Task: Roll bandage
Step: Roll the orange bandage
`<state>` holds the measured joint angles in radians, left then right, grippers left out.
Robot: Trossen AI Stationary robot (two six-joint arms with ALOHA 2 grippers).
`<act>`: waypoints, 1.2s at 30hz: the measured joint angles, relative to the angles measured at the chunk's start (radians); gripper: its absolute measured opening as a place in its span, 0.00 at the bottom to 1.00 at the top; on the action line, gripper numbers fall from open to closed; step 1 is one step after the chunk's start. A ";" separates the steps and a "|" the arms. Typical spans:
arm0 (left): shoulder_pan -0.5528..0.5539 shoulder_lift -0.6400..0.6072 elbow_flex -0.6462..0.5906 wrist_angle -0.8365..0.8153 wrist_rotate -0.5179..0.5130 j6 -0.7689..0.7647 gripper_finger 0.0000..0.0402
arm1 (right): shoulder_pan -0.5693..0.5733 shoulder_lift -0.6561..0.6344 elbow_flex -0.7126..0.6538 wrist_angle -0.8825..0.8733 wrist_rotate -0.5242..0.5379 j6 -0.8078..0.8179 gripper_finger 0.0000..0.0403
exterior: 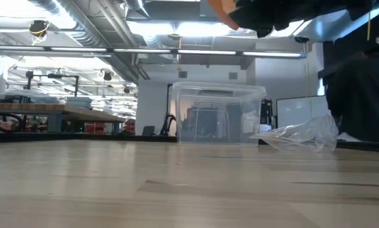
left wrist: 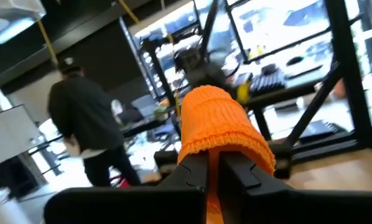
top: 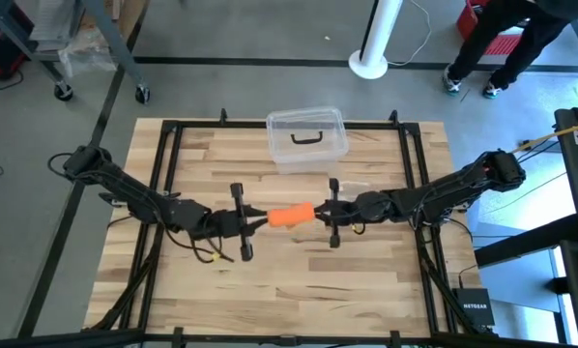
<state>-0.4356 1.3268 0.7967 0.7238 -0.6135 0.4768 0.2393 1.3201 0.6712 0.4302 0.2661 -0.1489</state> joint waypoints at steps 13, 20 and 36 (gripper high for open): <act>0.059 0.004 0.000 -0.131 -0.004 -0.043 0.01 | 0.009 0.000 0.000 0.058 -0.042 0.067 0.02; 0.056 0.004 0.000 -0.164 -0.004 -0.051 0.01 | 0.009 -0.040 0.000 -0.068 -0.019 0.063 0.01; 0.065 0.004 0.000 -0.163 -0.004 -0.056 0.01 | 0.009 -0.047 0.000 -0.021 -0.047 0.121 0.11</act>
<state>-0.3702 1.3312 0.7967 0.5610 -0.6178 0.4206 0.2485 1.2728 0.6712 0.4089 0.2195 -0.0275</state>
